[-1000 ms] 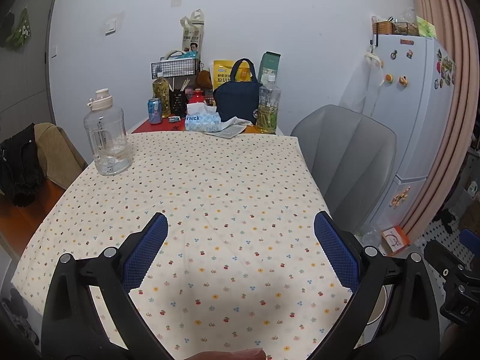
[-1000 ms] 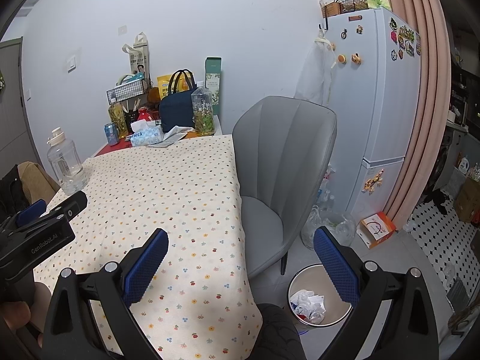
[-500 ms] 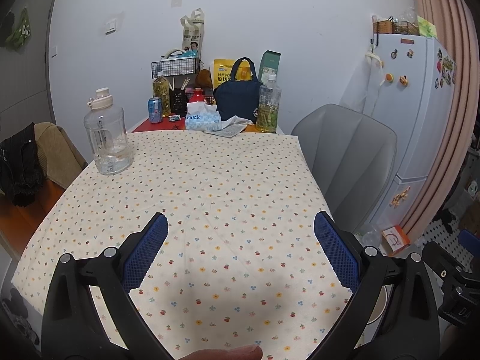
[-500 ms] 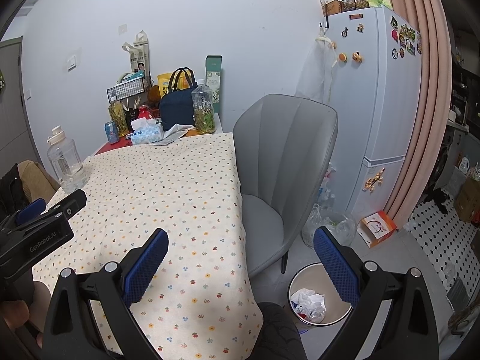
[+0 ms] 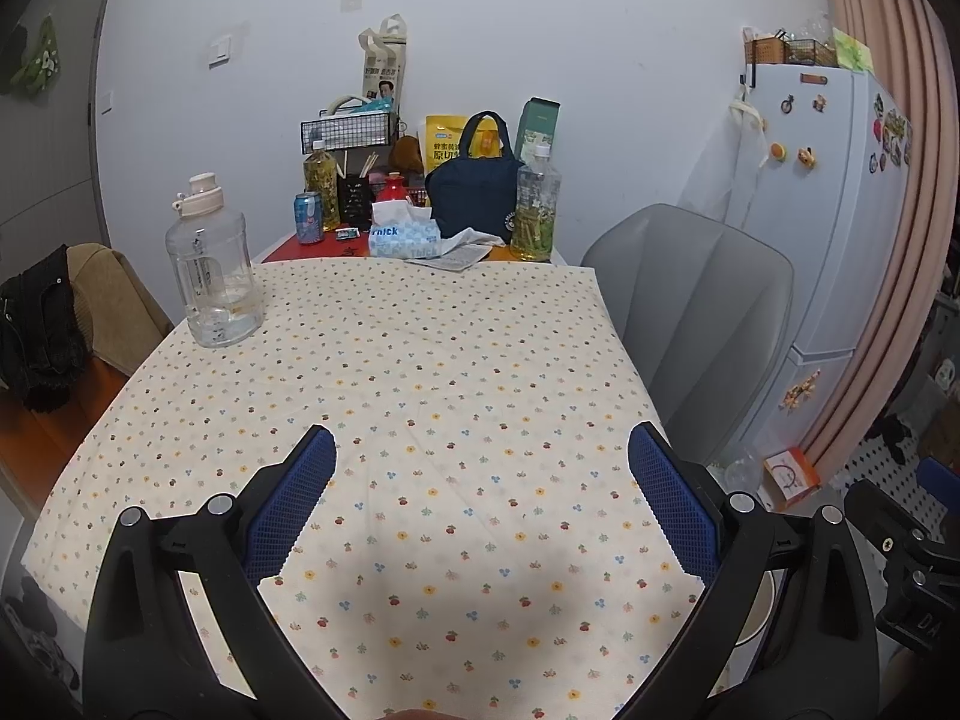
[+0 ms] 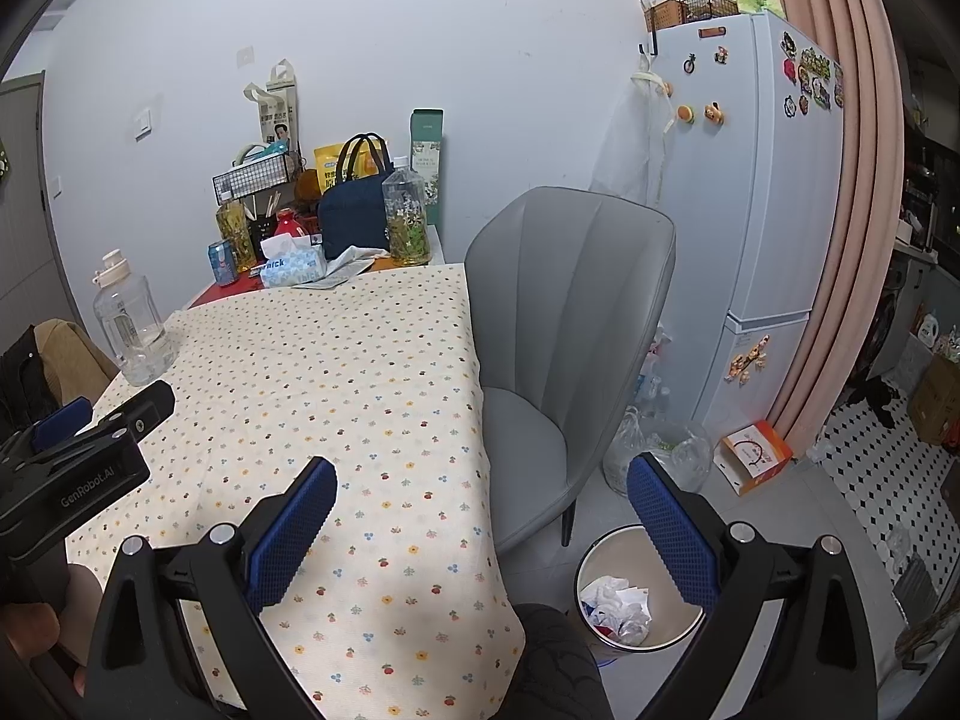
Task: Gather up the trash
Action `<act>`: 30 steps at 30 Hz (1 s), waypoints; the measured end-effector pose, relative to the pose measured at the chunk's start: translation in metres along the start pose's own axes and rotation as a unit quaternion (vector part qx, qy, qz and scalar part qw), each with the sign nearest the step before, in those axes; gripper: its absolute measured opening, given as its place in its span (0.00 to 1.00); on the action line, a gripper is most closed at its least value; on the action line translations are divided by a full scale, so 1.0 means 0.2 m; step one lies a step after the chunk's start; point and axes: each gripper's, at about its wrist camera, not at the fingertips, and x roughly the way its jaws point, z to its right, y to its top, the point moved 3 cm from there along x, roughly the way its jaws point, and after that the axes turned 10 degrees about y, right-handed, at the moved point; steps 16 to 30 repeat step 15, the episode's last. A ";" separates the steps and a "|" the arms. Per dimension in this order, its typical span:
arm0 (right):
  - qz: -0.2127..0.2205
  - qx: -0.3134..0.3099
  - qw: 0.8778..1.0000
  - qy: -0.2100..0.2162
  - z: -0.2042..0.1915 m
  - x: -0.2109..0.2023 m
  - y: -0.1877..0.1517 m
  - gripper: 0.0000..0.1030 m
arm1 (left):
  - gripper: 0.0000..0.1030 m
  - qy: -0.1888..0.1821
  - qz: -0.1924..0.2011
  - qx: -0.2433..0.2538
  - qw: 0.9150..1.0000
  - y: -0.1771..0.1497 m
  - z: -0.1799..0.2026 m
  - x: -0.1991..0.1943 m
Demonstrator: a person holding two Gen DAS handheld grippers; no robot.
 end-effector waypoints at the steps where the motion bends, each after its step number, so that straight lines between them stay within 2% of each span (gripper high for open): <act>1: 0.000 0.000 1.000 0.000 0.00 0.00 0.00 0.92 | 0.94 0.000 0.000 0.000 1.000 0.00 0.00 0.00; 30: 0.000 0.000 1.000 0.000 0.00 0.00 0.00 0.92 | 0.94 -0.001 -0.004 0.001 1.000 -0.03 0.01 0.01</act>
